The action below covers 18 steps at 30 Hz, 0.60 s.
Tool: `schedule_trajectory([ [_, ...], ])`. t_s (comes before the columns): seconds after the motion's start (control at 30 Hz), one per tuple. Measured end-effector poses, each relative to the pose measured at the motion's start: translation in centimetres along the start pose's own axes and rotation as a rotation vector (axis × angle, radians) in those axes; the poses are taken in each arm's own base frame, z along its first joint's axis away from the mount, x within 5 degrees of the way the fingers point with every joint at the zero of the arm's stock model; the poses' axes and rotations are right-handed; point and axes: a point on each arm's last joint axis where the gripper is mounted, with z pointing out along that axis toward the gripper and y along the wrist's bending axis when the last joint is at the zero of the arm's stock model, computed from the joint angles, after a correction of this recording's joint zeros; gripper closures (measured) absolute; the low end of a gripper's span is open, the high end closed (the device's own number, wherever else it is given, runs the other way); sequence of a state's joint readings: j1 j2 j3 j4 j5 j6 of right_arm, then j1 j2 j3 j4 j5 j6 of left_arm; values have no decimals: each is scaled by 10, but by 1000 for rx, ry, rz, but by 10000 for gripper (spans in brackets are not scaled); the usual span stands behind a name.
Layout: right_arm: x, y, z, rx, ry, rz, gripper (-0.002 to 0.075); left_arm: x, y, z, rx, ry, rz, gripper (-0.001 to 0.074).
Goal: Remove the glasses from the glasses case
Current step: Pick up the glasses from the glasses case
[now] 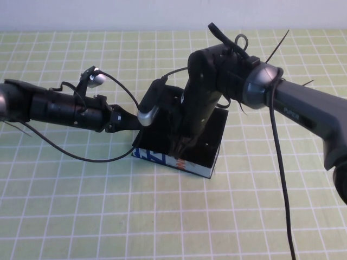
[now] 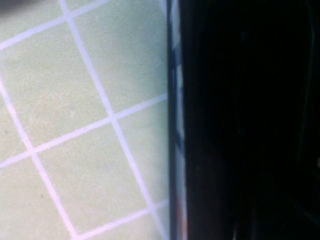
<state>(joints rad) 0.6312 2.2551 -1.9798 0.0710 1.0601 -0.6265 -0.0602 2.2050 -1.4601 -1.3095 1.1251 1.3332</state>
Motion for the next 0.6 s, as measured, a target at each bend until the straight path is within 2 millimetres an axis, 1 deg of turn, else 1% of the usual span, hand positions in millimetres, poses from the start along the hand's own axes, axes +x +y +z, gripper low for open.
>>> schedule_trajectory([
  [0.03, 0, 0, -3, 4, -3, 6, 663, 0, 0, 0, -1, 4, 2, 738],
  [0.13, -3, 1, -23, 29, -25, 26, 664, -2, -4, -3, 0, 10, 16, 738],
  [0.23, -3, 4, -50, 38, -39, 38, 664, -12, -17, -11, -6, -5, 55, 738],
  [0.37, -2, 12, -88, 39, -51, 88, 664, -30, -46, -31, -22, -26, 121, 738],
  [0.5, 3, 19, -124, 54, -69, 184, 664, -46, -78, -51, -47, -48, 194, 738],
  [0.6, 15, 26, -150, 102, -73, 265, 664, -56, -103, -67, -80, -72, 252, 738],
])
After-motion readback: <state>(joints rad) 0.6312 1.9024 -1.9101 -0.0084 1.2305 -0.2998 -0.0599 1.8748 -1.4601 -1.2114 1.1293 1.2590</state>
